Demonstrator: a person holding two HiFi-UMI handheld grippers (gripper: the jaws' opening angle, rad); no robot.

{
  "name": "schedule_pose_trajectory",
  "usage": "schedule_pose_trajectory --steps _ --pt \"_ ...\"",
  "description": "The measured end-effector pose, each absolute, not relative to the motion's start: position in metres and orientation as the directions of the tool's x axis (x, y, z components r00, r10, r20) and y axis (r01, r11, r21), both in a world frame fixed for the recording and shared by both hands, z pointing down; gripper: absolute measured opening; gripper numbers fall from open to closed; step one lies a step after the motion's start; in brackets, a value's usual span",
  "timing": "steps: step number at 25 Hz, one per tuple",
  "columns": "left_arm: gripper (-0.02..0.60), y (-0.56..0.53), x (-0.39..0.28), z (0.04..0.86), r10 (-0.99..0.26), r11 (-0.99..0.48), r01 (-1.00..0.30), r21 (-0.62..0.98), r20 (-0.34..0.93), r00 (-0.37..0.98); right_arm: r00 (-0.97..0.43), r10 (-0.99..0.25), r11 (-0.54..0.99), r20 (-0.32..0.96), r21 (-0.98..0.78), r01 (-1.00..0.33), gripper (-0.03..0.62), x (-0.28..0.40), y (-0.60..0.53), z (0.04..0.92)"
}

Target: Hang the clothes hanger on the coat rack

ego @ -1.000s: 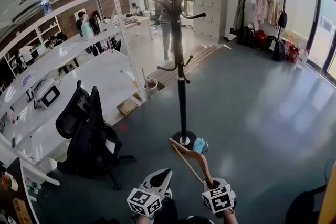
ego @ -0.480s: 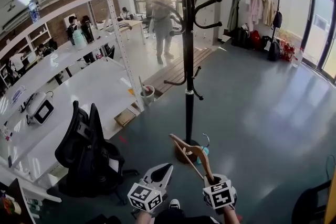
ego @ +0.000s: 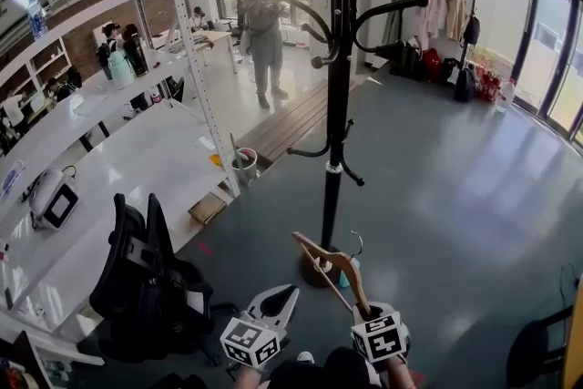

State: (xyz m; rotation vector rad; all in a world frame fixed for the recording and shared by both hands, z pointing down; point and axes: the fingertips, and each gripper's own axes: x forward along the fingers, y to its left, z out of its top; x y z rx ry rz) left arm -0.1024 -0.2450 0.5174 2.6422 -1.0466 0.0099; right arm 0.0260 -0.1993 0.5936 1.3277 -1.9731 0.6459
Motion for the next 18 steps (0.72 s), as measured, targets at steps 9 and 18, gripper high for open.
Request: schedule_pose_trajectory --steps 9,18 --pt "0.006 -0.299 -0.109 0.525 -0.705 -0.647 -0.707 0.285 0.13 0.698 -0.266 -0.585 0.384 0.766 -0.027 -0.923 0.009 0.03 -0.268 0.599" --pt "0.006 -0.381 -0.1 0.512 -0.759 -0.6 -0.754 0.269 0.108 0.642 -0.293 -0.579 0.458 0.761 0.006 -0.889 0.009 0.036 -0.372 0.596"
